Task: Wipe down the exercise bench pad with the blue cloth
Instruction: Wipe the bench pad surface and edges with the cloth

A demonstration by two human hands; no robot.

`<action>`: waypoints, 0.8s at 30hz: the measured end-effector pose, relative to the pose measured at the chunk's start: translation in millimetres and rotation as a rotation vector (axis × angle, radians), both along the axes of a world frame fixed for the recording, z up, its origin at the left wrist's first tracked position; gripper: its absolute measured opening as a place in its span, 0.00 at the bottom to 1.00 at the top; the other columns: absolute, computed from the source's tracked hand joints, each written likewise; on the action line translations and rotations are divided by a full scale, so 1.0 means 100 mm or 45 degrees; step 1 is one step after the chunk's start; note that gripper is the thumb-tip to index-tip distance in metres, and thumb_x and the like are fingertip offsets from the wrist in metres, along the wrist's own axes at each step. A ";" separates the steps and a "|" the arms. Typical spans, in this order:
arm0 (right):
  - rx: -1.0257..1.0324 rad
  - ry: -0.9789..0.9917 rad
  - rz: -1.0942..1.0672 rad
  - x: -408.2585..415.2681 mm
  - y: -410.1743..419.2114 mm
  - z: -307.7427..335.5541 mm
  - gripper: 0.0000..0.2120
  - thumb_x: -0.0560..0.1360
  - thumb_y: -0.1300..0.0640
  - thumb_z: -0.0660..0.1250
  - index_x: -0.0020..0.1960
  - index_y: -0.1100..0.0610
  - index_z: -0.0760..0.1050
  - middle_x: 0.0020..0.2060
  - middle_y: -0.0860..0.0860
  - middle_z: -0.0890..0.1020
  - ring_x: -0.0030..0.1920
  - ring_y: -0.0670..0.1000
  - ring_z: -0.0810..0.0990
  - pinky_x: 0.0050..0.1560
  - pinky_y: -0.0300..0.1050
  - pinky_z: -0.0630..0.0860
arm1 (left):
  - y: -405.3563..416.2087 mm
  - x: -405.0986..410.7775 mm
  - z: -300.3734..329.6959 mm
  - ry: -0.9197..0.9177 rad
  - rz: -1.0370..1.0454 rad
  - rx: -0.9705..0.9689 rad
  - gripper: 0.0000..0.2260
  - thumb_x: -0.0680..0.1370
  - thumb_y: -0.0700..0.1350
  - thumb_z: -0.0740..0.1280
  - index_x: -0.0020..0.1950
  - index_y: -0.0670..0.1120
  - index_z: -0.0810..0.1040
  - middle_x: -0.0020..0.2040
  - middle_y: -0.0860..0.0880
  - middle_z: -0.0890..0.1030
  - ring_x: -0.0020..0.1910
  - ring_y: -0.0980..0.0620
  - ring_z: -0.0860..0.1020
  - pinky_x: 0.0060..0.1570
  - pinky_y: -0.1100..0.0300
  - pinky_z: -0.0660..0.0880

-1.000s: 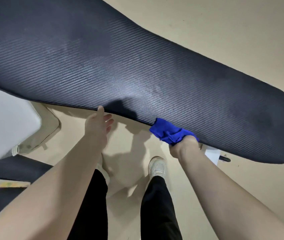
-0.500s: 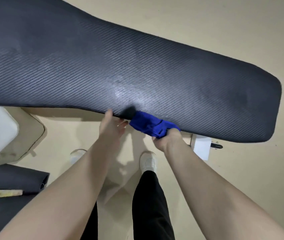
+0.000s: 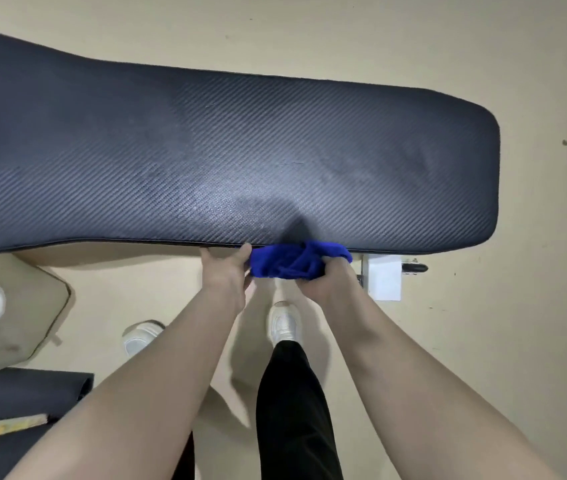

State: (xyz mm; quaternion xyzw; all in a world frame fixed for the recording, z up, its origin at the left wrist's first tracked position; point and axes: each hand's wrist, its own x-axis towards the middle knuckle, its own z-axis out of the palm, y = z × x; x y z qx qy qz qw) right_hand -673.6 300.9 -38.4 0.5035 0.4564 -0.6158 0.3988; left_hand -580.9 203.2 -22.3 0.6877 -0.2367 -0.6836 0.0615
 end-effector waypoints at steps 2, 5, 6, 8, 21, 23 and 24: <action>0.014 0.031 -0.145 -0.26 0.32 0.02 0.14 0.78 0.63 0.48 0.58 0.59 0.70 0.48 0.55 0.77 0.42 0.54 0.76 0.49 0.53 0.76 | 0.06 -0.03 0.00 -0.060 0.010 -0.037 0.39 0.77 0.39 0.66 0.78 0.54 0.43 0.64 0.44 0.76 0.59 0.48 0.78 0.67 0.52 0.69; 0.209 0.025 -0.307 -0.77 0.89 -0.03 0.16 0.75 0.62 0.51 0.59 0.59 0.70 0.60 0.53 0.76 0.54 0.55 0.75 0.38 0.56 0.74 | 0.21 -0.09 -0.03 -0.121 0.056 -0.018 0.35 0.78 0.47 0.65 0.77 0.50 0.47 0.60 0.45 0.77 0.55 0.48 0.78 0.61 0.55 0.72; 0.183 0.036 -0.312 -0.86 1.00 0.00 0.16 0.75 0.63 0.50 0.59 0.59 0.71 0.59 0.54 0.76 0.52 0.56 0.76 0.34 0.56 0.73 | 0.26 -0.10 -0.06 -0.116 0.084 0.011 0.33 0.78 0.51 0.64 0.77 0.48 0.50 0.57 0.45 0.77 0.52 0.49 0.78 0.57 0.56 0.73; 0.161 0.088 -0.277 -0.91 1.05 0.09 0.15 0.75 0.65 0.50 0.57 0.57 0.70 0.55 0.54 0.75 0.44 0.55 0.75 0.33 0.54 0.73 | 0.34 -0.12 -0.10 -0.061 0.096 0.040 0.33 0.77 0.55 0.64 0.76 0.45 0.54 0.55 0.45 0.77 0.50 0.50 0.78 0.52 0.58 0.75; 0.326 0.297 0.021 -1.65 1.63 0.21 0.18 0.72 0.71 0.45 0.32 0.56 0.67 0.18 0.54 0.69 0.15 0.51 0.67 0.24 0.37 0.68 | 1.44 -1.34 0.24 0.189 -0.399 0.418 0.17 0.79 0.50 0.63 0.65 0.45 0.69 0.62 0.48 0.76 0.60 0.52 0.76 0.63 0.57 0.71; 0.399 0.506 0.278 -1.86 1.73 0.18 0.22 0.66 0.74 0.42 0.34 0.56 0.71 0.20 0.56 0.65 0.14 0.52 0.64 0.23 0.42 0.66 | 1.53 -1.53 0.22 0.240 -0.363 0.418 0.07 0.79 0.50 0.63 0.54 0.48 0.73 0.51 0.51 0.77 0.48 0.56 0.77 0.54 0.61 0.73; 0.436 0.570 0.424 -1.93 1.73 0.17 0.24 0.63 0.75 0.41 0.36 0.56 0.73 0.20 0.55 0.64 0.13 0.51 0.62 0.21 0.42 0.65 | 1.53 -1.60 0.18 0.228 -0.317 0.408 0.06 0.79 0.49 0.64 0.52 0.48 0.73 0.48 0.51 0.77 0.44 0.56 0.77 0.50 0.62 0.73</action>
